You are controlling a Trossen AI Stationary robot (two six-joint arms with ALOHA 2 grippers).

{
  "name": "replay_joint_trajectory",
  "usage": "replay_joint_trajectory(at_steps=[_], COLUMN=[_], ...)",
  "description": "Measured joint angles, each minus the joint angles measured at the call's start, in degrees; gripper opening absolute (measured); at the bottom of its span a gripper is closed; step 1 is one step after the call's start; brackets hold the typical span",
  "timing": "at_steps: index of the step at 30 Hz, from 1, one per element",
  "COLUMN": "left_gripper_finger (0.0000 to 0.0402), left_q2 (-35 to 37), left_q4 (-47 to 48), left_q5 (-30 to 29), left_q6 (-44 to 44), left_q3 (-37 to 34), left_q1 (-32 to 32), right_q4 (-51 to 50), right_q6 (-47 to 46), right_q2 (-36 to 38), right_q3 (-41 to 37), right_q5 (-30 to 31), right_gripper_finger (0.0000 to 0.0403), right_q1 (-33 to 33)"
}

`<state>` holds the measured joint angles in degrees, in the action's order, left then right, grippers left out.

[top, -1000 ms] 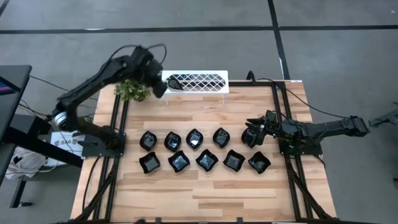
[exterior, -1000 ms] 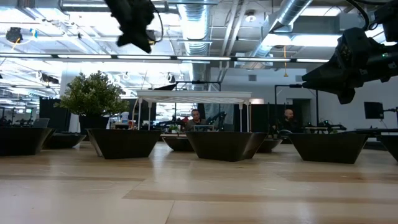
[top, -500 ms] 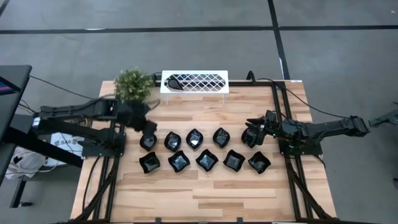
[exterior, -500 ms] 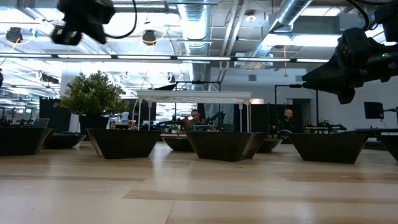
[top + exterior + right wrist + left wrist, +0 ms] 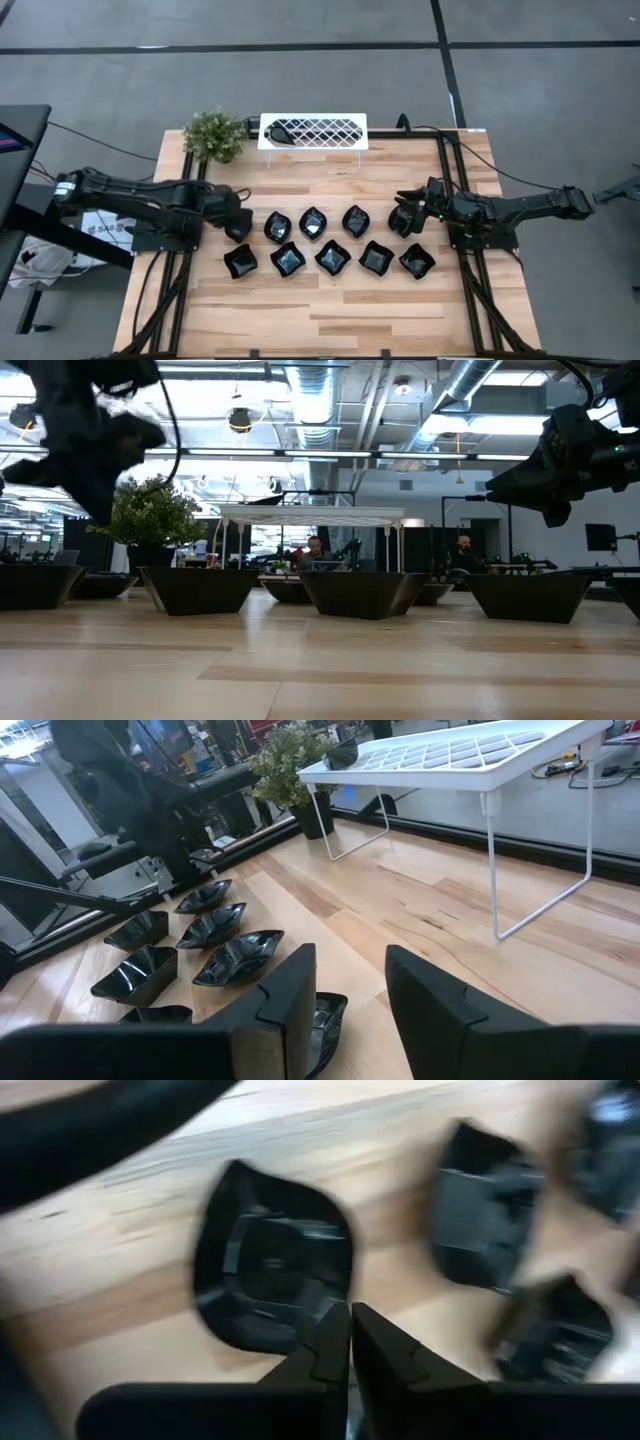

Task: Pick & Place Mini shaped plates
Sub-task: Put the leaf shaped plate on the shelf

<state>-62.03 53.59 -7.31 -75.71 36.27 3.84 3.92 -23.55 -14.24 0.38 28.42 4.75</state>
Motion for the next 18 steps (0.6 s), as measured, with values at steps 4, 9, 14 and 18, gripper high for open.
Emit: replay_joint_trajectory(at_steps=[4, 9, 14, 18], left_gripper_finger=[0.0027, 0.0081, 0.0136, 0.0156], left_q2=[0.17, 0.17, 0.17, 0.19], left_q4=[-0.04, -0.10, -0.61, -2.45], left_q5=[1.51, 2.82, 3.13, 4.34], left_q6=[-0.01, 0.24, -0.39, -0.65], left_q3=[-3.54, -5.94, -8.22, -9.58], left_q1=[-3.40, -5.68, -7.90, -10.11], right_q4=[0.00, 0.00, 0.00, 0.02], right_q6=[0.00, -0.02, -0.02, -0.02], right_q2=[0.00, 0.00, 0.02, 0.00], right_q3=[0.00, 0.00, -0.02, 0.00], right_q5=[-0.02, -0.04, -0.04, -0.04], right_gripper_finger=[0.0119, 0.0119, 0.0119, 0.0119], right_q1=[0.00, 0.00, -0.02, 0.00])
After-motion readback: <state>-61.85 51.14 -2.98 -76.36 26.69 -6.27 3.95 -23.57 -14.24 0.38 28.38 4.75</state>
